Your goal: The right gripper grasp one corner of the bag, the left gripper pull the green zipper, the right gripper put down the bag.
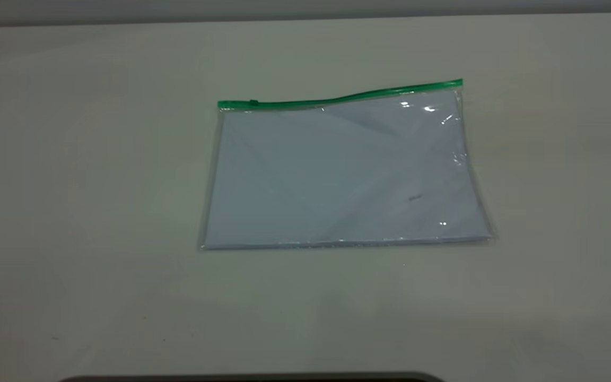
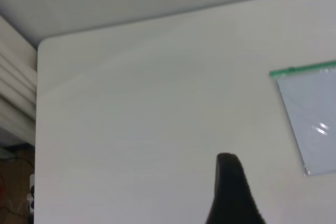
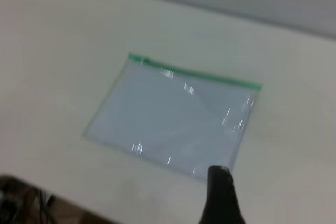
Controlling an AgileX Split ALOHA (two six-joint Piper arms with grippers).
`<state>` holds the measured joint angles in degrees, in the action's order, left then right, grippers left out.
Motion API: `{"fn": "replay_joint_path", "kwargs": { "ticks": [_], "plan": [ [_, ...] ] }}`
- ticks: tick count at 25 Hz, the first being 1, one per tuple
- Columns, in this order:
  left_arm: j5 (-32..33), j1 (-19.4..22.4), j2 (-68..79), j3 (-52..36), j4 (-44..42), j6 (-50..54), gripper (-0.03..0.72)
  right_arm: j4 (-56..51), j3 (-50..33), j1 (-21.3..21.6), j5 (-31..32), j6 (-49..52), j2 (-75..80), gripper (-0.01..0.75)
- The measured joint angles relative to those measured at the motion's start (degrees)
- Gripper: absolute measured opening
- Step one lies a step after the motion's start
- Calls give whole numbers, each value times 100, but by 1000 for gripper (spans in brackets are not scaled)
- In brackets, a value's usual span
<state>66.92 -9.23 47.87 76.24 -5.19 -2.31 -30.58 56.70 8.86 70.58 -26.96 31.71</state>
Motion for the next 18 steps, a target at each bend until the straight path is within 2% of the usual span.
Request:
{"fn": "replay_joint_path", "kwargs": {
  "ticks": [7,12,18],
  "plan": [
    [0,0,-1644,-1567,284,-34,557,54,-1518,0,12,2,-1412,591],
    [0,0,-2640,-2789,764,-380,557,54,-2037,0,12,2,-2249,591],
    [-29,0,-3445,-4049,826,-497,557,105,-2230,0,17,2,-2818,591]
  ]
}}
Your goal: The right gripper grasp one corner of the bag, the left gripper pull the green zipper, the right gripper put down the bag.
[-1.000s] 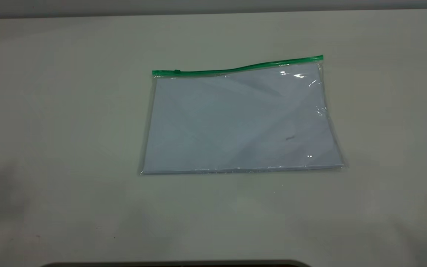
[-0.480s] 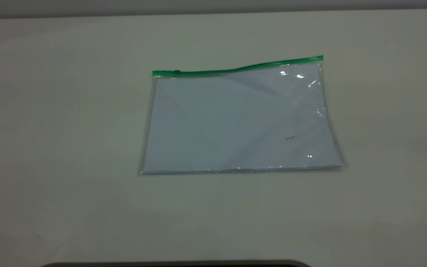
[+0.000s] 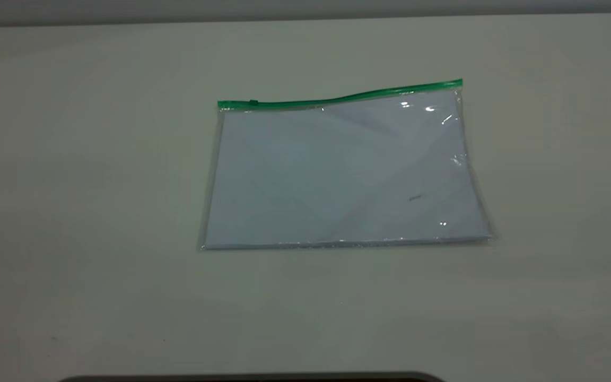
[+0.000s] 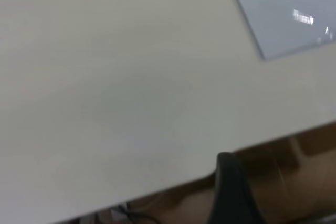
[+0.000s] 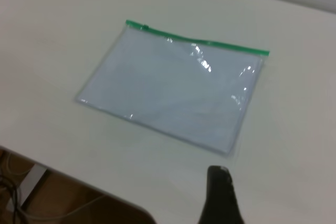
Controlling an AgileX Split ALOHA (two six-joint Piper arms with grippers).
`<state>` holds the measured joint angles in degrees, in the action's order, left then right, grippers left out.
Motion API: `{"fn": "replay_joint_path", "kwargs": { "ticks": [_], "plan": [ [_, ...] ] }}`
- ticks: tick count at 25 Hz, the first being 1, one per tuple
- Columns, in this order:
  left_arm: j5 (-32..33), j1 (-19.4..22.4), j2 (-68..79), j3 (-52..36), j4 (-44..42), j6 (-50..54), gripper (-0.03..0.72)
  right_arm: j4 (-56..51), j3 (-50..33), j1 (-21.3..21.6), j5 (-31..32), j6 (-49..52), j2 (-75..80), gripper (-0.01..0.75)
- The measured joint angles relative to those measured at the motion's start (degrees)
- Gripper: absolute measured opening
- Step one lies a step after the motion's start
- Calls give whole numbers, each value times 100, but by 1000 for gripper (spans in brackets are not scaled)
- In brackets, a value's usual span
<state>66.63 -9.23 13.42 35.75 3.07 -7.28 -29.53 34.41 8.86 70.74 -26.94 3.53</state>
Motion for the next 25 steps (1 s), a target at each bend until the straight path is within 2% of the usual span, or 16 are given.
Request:
{"fn": "replay_joint_path", "kwargs": {
  "ticks": [8,14,18,25],
  "plan": [
    [-141,0,-217,-764,30,61,557,256,0,0,0,0,-143,591],
    [-170,0,-222,-778,25,224,557,751,-338,0,0,5,-232,591],
    [-170,0,-222,-778,25,242,557,1052,-557,0,-311,15,-441,591],
    [-183,0,-222,-778,20,242,557,1734,-646,-148,-407,502,-448,591]
  ]
}}
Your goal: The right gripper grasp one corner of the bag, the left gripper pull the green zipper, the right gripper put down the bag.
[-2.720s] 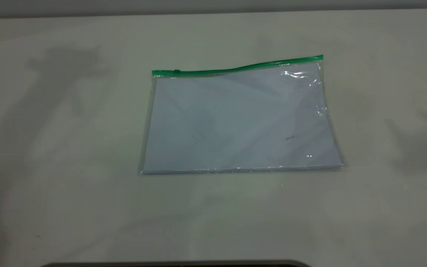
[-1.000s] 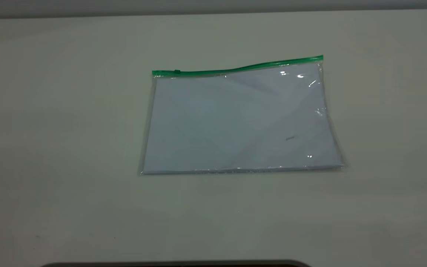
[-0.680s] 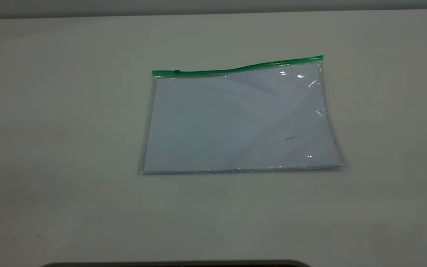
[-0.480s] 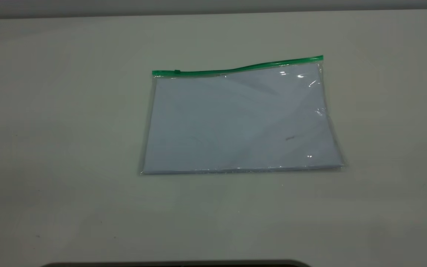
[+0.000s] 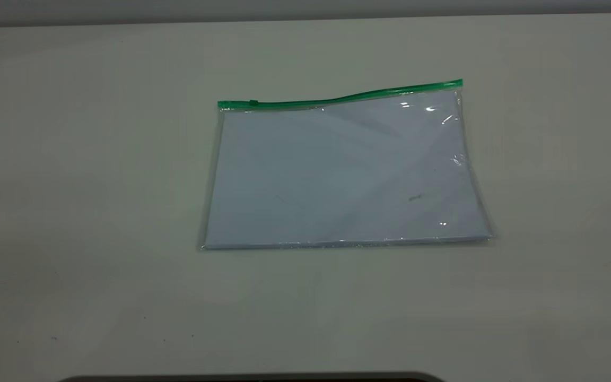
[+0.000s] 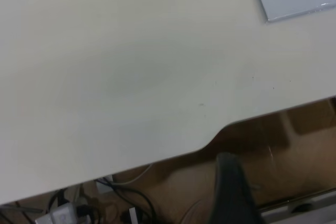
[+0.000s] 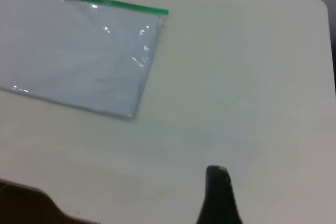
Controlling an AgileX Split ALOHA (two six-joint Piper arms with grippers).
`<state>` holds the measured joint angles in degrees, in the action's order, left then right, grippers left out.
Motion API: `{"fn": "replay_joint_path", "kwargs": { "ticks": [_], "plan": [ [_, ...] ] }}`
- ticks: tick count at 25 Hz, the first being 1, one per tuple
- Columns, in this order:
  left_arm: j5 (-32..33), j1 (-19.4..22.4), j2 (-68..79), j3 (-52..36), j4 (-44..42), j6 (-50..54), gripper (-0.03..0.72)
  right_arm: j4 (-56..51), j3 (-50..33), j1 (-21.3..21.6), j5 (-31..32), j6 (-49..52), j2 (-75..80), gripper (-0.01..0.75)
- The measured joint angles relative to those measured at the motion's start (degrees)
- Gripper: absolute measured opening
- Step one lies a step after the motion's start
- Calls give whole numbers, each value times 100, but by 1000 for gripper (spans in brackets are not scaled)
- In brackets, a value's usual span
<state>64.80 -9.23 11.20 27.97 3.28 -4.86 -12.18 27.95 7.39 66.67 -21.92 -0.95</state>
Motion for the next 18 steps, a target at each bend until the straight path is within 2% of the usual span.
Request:
{"fn": "replay_joint_path", "kwargs": {
  "ticks": [12,18],
  "plan": [
    [0,22,-108,0,0,0,557,117,-17,-50,-43,278,0,589],
    [-1,589,-797,0,0,0,557,117,-17,-50,-43,282,0,589]
  ]
}}
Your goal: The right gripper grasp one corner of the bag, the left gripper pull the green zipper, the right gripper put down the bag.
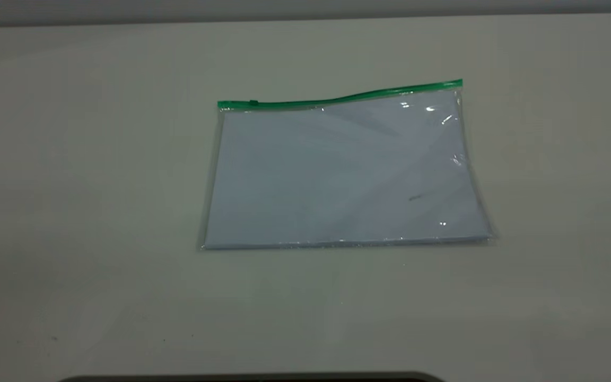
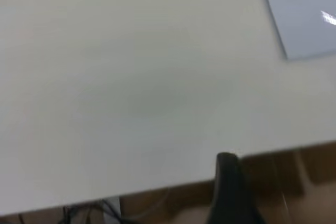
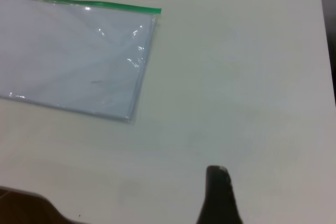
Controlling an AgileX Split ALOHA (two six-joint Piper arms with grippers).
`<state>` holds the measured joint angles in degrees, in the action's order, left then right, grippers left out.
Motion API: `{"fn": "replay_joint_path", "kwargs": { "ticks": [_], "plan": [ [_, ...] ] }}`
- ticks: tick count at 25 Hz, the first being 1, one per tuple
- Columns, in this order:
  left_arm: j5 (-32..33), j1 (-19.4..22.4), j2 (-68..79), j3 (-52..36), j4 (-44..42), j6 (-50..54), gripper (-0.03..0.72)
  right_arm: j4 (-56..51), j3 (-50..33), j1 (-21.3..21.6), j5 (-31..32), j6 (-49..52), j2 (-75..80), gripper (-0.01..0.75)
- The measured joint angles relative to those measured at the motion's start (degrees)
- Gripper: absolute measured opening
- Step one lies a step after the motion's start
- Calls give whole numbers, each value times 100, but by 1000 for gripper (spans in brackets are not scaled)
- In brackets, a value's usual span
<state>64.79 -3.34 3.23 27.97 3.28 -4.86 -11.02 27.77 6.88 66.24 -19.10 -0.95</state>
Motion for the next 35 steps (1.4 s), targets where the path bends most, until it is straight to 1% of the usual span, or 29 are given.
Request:
{"fn": "replay_joint_path", "kwargs": {
  "ticks": [4,22,31,35],
  "plan": [
    [18,62,-409,0,0,0,557,0,0,0,0,2,0,589],
    [33,62,-422,0,11,0,557,11,0,0,-13,66,0,589],
    [38,62,-422,0,11,0,557,927,-8,0,-114,1342,0,589],
    [37,62,-422,0,11,0,557,1162,-8,0,-120,1591,0,589]
  ]
}}
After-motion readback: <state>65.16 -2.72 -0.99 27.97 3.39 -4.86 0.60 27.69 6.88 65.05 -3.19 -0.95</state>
